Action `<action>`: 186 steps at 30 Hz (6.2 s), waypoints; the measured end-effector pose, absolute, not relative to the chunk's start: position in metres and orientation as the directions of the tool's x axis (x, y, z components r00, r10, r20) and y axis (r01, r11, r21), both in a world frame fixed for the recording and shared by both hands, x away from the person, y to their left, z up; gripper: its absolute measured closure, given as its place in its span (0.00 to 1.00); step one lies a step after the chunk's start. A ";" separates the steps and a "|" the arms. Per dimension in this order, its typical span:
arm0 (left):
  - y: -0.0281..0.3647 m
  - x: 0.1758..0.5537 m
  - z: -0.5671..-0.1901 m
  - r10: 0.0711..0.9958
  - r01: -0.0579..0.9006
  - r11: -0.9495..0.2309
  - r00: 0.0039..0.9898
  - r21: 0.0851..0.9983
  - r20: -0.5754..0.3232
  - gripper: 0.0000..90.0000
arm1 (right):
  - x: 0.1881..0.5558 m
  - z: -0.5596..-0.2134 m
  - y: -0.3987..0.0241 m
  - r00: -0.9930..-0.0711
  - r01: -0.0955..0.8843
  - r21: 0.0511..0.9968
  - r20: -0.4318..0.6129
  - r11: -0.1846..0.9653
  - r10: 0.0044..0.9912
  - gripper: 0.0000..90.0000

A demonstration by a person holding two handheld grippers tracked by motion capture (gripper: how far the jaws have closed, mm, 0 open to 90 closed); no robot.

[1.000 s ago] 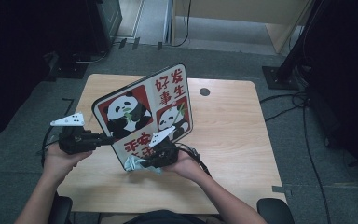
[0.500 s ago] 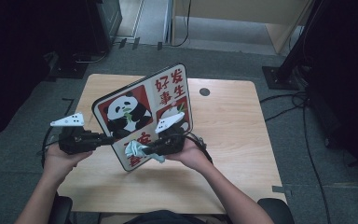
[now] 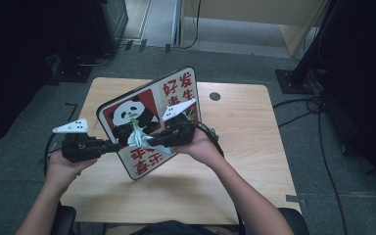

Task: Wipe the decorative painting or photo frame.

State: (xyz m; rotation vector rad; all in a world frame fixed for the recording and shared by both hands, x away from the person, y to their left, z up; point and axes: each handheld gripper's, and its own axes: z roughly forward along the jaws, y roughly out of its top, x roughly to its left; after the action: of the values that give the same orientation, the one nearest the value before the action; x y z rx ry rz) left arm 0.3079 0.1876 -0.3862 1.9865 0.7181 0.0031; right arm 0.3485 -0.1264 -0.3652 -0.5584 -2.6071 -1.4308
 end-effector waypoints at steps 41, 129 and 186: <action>0.188 0.306 -0.388 0.488 0.462 -0.333 0.830 0.822 -0.269 0.87 | 0.385 -0.227 -0.013 -0.963 0.242 0.794 0.128 0.558 0.235 0.90; 0.191 0.309 -0.387 0.496 0.485 -0.337 0.820 0.807 -0.286 0.88 | 0.432 -0.247 -0.084 -0.919 0.370 0.824 0.256 0.429 0.301 0.90; 0.194 0.311 -0.387 0.507 0.495 -0.327 0.811 0.805 -0.293 0.88 | 0.445 -0.244 -0.143 -0.881 0.393 0.818 0.204 0.420 0.426 0.90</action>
State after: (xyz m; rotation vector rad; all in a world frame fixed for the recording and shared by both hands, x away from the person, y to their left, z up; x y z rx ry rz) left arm 0.3111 0.1938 -0.3874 1.9763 0.7464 0.0151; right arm 0.4447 -0.1429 -0.2442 -0.7722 -2.6760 -1.5269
